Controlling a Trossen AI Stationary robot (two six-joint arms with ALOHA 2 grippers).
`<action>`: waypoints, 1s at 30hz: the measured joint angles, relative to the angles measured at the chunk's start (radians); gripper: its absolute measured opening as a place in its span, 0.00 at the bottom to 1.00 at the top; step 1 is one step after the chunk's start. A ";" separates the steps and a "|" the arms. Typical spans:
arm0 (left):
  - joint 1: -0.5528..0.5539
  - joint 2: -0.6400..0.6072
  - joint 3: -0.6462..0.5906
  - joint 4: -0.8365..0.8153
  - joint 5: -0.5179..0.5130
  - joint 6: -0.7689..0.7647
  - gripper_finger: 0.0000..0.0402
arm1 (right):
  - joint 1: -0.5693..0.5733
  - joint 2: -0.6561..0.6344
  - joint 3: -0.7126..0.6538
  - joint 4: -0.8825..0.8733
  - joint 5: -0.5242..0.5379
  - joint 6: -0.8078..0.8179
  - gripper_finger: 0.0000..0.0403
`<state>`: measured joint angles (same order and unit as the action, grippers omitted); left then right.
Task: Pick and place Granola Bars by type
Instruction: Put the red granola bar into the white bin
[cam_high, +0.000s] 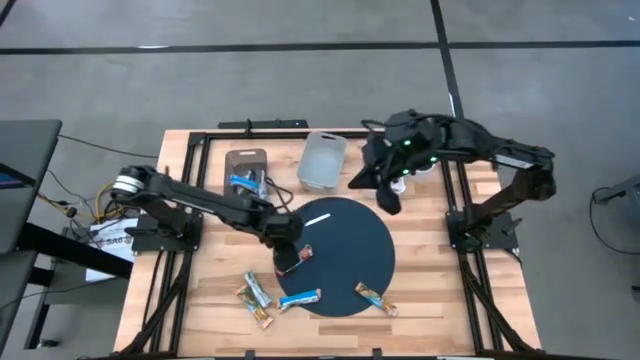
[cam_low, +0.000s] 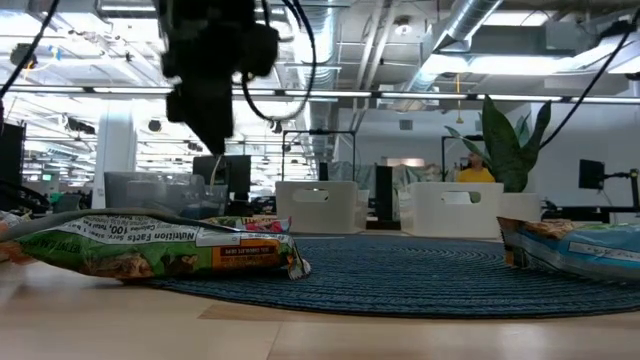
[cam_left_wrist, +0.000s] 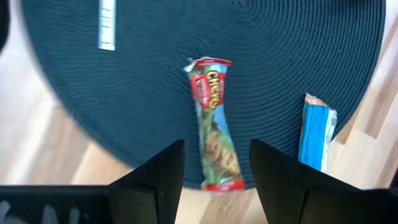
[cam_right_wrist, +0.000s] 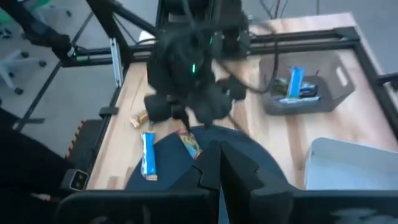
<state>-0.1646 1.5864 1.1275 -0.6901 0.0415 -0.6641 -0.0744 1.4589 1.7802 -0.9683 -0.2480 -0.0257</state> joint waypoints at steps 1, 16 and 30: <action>0.000 0.019 0.000 0.022 0.014 -0.005 0.42 | 0.000 -0.014 0.000 -0.005 0.007 0.000 0.00; -0.019 0.192 0.000 0.087 0.035 -0.092 0.42 | 0.000 -0.106 0.000 -0.039 0.022 -0.010 0.00; -0.034 0.309 0.011 0.144 0.008 -0.099 0.41 | 0.001 -0.099 0.000 -0.049 0.019 -0.027 0.00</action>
<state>-0.1989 1.8959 1.1381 -0.5460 0.0498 -0.7631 -0.0734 1.3594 1.7805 -1.0176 -0.2295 -0.0527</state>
